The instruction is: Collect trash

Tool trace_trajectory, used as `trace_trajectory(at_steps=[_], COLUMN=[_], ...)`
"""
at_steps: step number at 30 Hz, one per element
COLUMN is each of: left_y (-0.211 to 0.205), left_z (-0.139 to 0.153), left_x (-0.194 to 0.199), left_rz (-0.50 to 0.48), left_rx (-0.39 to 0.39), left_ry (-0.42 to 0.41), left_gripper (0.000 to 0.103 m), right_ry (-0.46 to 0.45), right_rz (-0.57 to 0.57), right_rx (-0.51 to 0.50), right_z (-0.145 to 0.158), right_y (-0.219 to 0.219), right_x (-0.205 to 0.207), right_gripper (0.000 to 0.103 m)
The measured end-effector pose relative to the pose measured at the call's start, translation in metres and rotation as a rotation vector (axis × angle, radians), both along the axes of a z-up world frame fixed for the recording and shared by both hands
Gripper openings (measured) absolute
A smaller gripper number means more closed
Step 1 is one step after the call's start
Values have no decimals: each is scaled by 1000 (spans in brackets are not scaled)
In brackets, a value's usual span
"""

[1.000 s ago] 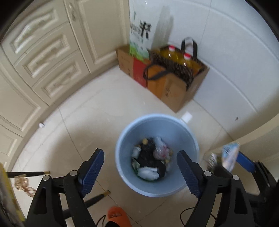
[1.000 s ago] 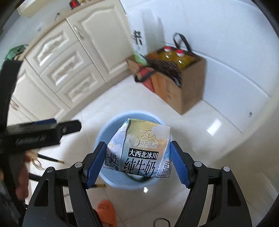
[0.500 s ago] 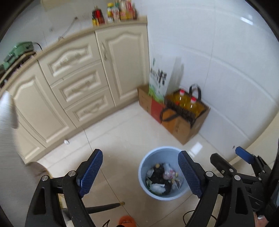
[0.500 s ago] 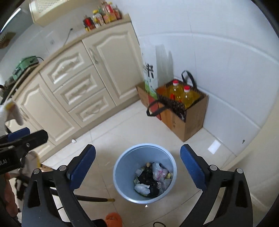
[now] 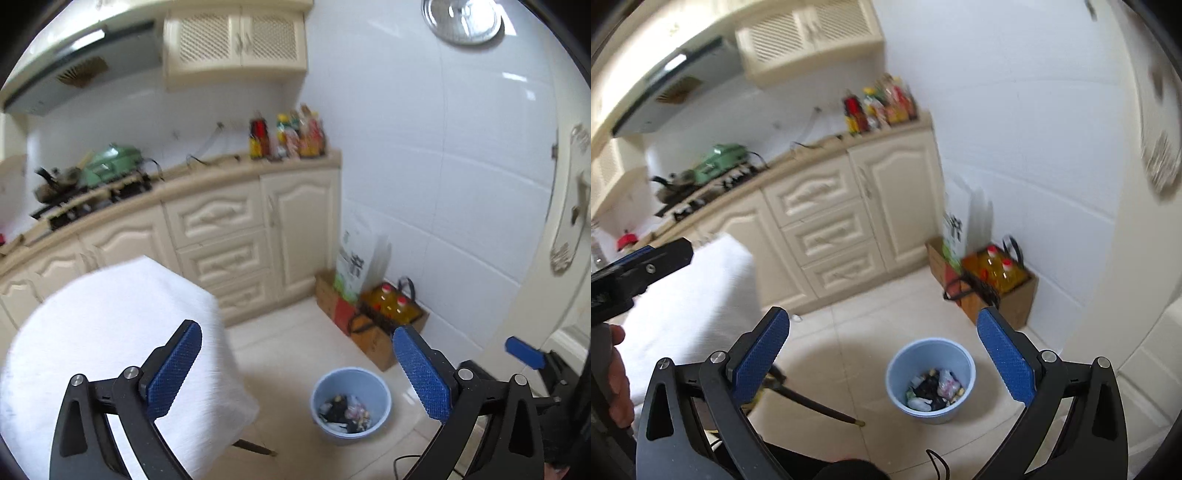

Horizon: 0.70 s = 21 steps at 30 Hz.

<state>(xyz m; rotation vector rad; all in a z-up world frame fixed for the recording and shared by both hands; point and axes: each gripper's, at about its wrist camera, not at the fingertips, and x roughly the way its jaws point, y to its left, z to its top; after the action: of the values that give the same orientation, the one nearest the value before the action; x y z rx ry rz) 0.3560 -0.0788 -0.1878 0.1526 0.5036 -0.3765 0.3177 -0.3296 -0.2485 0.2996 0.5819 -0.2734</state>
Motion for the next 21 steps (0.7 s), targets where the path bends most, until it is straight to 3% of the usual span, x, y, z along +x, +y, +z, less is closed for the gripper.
trace_trajectory(at_steps=[7,11,19,21], left_y=[58,83,108,105], left_z=[41,58,88,90], left_x=[-134,-210,-317,-323], left_rz=[90,123,196,209], left_rx=[-22,-33,-58,-59], left_ry=[-116,-142,-190,-208], left_gripper=[102,102,102,102], right_ry=[-117,-177,-228,-247], right_rz=[82,138,219,230], right_rx=[-59,-84,-106,-117], right_z=[77,112,147,155], right_y=[61,94,139,148], right_x=[-48,-71,-94,-100], right_gripper=[103,103,103,103])
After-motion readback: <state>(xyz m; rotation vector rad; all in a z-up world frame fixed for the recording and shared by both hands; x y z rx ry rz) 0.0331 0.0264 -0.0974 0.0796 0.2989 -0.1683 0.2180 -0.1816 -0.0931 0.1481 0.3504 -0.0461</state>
